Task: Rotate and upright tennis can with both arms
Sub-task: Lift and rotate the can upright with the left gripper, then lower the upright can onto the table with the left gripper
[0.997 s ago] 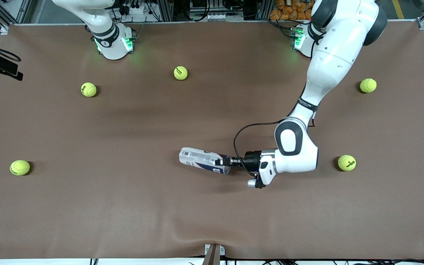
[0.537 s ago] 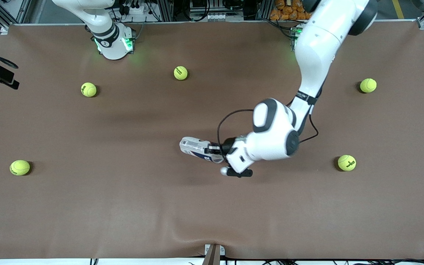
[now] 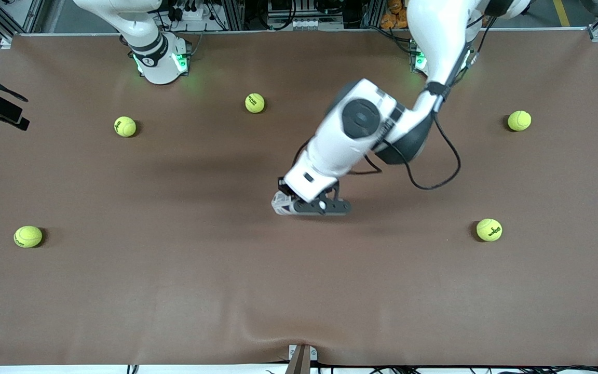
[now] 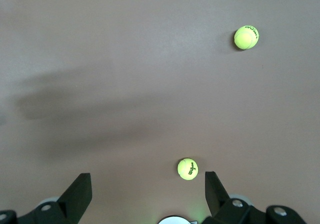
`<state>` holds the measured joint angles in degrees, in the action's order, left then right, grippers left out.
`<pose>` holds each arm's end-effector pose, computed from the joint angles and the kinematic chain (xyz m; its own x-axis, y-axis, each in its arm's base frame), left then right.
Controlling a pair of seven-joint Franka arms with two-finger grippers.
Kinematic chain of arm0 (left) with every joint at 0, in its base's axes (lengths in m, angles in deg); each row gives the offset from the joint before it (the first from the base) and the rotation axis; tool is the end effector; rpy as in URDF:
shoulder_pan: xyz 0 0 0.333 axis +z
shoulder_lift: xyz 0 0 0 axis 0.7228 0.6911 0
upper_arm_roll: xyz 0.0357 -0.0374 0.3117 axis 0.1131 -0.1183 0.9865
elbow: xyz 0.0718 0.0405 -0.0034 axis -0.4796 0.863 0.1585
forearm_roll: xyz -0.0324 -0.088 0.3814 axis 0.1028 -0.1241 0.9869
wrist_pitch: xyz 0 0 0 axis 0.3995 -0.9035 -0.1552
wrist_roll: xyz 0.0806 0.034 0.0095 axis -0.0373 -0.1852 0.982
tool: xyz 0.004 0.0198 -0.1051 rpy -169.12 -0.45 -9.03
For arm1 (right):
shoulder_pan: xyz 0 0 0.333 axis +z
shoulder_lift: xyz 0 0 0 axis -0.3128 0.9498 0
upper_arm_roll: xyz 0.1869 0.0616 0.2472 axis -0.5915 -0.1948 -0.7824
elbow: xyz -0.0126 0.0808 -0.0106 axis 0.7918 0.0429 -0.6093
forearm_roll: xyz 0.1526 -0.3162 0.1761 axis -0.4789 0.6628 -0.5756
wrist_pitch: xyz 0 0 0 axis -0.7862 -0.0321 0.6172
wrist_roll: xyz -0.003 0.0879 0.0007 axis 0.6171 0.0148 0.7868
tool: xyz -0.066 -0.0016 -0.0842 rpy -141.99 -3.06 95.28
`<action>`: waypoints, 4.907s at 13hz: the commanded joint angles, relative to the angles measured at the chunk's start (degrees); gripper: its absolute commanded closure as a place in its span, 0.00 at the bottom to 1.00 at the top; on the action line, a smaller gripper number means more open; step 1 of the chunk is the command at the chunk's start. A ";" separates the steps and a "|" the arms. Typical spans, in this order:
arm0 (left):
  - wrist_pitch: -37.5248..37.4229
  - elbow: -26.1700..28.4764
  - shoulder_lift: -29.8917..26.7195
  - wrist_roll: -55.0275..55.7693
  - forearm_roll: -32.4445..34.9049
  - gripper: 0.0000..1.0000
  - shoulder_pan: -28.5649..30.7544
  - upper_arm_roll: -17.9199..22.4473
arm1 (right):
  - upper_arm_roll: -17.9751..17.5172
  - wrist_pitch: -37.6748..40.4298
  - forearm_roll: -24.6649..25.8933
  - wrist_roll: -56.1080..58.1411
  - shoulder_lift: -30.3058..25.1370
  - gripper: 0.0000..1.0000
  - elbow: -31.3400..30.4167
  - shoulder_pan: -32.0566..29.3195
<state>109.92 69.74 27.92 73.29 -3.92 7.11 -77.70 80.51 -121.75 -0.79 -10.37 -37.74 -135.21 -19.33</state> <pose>0.5688 -0.5008 0.4200 0.9967 0.0699 0.0414 0.0564 -0.9623 0.2660 0.5379 -0.0332 0.6627 0.9834 -0.1690 -0.0661 -0.1688 -0.9856 0.0084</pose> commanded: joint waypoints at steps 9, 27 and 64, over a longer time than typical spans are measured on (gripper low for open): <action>-10.32 1.07 -0.16 10.39 11.53 1.00 -18.99 15.33 | -0.07 1.14 0.05 -0.69 0.09 0.00 0.15 0.22; -6.72 1.69 3.62 18.56 13.64 1.00 -21.82 15.26 | -0.07 1.14 0.05 -0.69 0.01 0.00 0.32 0.22; -15.75 1.78 -8.59 12.33 13.55 0.00 -16.11 15.70 | -0.07 1.23 0.14 -0.51 0.09 0.00 0.24 0.92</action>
<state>96.66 70.57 21.34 87.40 8.36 -9.27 -61.83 80.40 -121.01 -0.80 -10.37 -37.68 -135.25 -18.68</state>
